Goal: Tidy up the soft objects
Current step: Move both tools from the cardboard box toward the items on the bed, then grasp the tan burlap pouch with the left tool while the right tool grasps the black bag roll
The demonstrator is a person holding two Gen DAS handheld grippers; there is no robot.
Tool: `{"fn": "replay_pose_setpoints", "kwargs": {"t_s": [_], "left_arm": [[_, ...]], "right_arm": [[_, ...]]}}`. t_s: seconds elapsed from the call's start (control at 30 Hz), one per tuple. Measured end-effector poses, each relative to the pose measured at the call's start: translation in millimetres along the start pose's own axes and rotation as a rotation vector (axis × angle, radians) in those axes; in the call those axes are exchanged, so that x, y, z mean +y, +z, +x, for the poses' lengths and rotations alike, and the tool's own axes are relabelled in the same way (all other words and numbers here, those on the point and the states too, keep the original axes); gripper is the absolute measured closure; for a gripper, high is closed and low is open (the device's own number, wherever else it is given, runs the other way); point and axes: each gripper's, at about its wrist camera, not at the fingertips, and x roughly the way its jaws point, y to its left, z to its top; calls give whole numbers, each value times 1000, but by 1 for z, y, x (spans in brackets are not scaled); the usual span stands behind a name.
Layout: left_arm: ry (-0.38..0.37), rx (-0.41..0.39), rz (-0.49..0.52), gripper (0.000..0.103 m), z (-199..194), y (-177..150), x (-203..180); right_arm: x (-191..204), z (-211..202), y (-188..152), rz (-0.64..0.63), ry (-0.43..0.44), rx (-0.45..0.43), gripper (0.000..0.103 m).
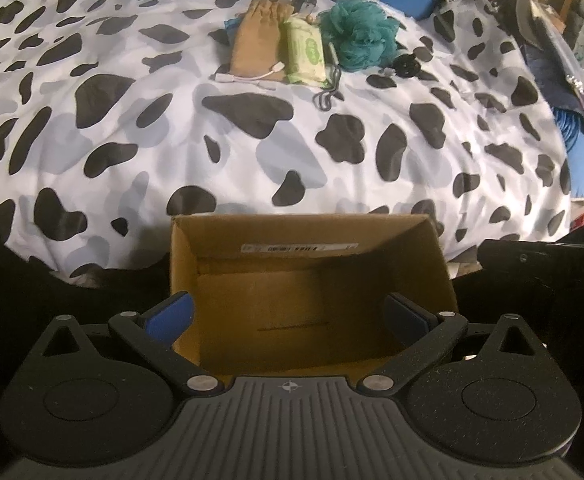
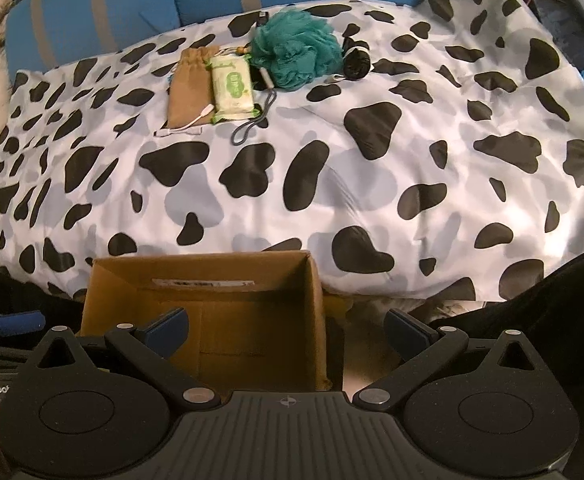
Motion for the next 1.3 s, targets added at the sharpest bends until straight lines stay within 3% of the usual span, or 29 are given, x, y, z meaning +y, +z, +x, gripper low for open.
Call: {"fn": "replay_pose_setpoints", "kwargs": {"t_s": [0.13,0.5,0.77,1.0,1.3], "left_arm": [[-38,-29,-18,0,-2,11,0],[-24,-87,41,0,2,61,-2],[-120,-147,63,0,2,92,4],[-95,-202,133,0,9,117,6],[-71,-197,170,1,31,146,19]], "right_arm": [[-2,1,9,5,-3,-24,0],[-17,9,49,19,-15,-104,0],[-29,28,76,7,-47,-59,0],[-36,38,98,-5,-44,-116,0],[-40,58,127,-105,-90,-179,0]]}}
